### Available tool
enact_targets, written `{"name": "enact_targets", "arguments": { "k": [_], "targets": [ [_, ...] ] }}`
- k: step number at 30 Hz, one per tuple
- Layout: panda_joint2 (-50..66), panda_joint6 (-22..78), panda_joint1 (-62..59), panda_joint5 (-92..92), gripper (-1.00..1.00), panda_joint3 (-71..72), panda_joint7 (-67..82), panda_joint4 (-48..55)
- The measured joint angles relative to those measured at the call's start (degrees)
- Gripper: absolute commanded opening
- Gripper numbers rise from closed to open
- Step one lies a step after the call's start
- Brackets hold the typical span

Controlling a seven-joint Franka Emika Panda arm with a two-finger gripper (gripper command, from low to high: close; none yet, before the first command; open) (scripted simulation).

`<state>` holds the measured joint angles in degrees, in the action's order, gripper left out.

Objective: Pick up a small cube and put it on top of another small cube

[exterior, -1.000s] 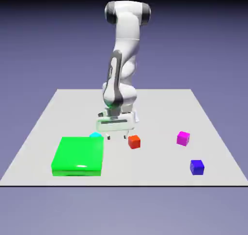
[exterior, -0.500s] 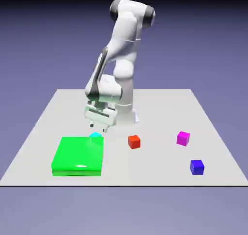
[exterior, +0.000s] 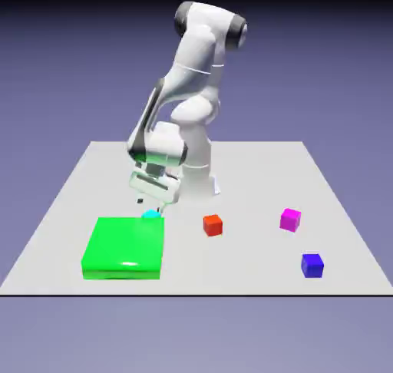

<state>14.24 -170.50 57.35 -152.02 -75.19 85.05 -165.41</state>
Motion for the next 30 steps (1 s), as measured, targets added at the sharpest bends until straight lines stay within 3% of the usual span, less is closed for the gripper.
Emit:
{"name": "enact_targets", "arguments": {
  "k": [20, 21, 30],
  "targets": [
    [4.0, 5.6, -41.5, -9.7, 0.00, 37.4, 13.0, 4.5],
    [4.2, 5.8, -43.2, -10.1, -1.00, 39.0, 13.5, 4.7],
    [2.8, 3.9, -28.7, -6.7, -1.00, 25.9, 9.0, 3.1]
  ]
}}
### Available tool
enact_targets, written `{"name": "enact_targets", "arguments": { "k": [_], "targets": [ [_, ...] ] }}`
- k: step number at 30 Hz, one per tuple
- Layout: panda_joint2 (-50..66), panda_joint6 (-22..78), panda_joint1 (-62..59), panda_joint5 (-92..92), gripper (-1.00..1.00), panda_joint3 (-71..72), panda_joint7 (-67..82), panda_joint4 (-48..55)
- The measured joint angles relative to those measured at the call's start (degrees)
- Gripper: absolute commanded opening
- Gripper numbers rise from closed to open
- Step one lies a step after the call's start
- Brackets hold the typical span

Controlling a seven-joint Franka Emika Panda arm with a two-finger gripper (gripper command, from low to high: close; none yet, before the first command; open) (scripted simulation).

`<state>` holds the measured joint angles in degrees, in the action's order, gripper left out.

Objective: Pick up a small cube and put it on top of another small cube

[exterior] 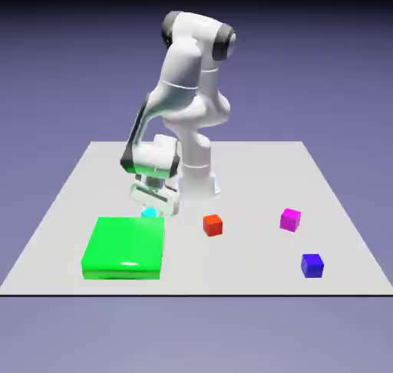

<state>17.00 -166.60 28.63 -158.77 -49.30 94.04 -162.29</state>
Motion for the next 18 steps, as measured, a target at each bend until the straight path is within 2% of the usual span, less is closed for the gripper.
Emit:
{"name": "enact_targets", "arguments": {
  "k": [18],
  "targets": [
    [-3.6, -5.0, 37.4, 8.7, -1.00, -33.7, -11.7, -4.1]
  ]
}}
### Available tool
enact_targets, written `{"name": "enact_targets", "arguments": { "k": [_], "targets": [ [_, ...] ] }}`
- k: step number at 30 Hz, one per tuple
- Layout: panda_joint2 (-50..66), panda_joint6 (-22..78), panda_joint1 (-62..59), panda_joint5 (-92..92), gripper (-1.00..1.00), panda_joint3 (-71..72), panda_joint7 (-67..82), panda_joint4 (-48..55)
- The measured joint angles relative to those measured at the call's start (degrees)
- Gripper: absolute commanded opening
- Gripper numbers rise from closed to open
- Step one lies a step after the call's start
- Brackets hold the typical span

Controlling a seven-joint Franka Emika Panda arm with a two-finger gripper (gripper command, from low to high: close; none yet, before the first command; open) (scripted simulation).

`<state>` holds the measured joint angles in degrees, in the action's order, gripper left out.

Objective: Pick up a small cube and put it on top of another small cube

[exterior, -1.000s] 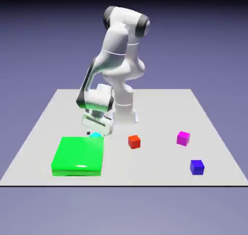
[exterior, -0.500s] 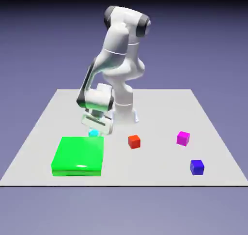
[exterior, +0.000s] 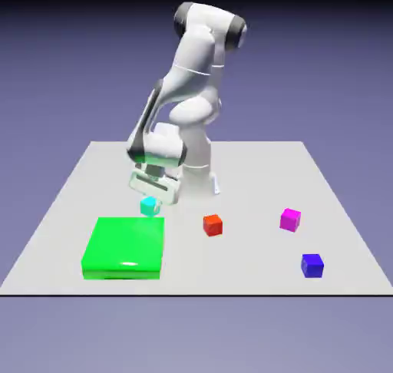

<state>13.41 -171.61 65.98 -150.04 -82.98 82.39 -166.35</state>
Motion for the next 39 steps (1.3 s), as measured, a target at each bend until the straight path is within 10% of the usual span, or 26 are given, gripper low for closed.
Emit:
{"name": "enact_targets", "arguments": {
  "k": [11, 31, 39],
  "targets": [
    [-2.1, -2.9, 22.5, 5.3, -1.00, -19.9, -7.0, -2.3],
    [-17.8, -0.5, -5.3, 25.9, -1.00, -17.3, -44.5, 9.1],
    [-11.4, 10.3, 12.2, 41.2, -1.00, -14.1, -28.9, 11.9]
  ]
}}
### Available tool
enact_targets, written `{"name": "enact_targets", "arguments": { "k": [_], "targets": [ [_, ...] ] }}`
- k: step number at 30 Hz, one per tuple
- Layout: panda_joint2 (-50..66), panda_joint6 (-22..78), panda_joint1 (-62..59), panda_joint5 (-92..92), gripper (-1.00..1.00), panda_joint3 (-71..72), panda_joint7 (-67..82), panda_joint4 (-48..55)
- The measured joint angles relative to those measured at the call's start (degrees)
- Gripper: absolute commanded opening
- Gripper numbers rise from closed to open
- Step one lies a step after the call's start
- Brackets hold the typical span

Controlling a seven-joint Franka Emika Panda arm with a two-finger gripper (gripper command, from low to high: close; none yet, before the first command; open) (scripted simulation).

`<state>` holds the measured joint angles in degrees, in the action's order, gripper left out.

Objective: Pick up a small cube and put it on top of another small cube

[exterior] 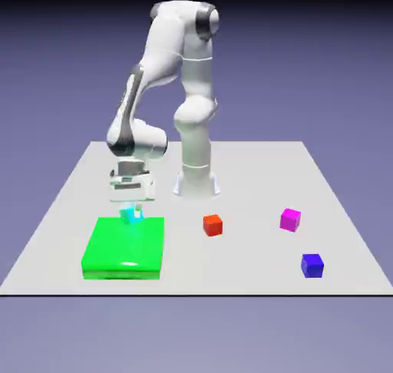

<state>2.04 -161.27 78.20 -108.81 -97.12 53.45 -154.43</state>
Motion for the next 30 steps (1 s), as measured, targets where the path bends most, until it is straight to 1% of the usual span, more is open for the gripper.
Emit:
{"name": "enact_targets", "arguments": {
  "k": [22, 30],
  "targets": [
    [17.8, 29.8, 44.8, 42.3, -1.00, 9.0, 42.6, 7.8],
    [23.5, 39.5, 60.6, 55.8, -1.00, 9.3, 57.9, 8.4]
  ]
}}
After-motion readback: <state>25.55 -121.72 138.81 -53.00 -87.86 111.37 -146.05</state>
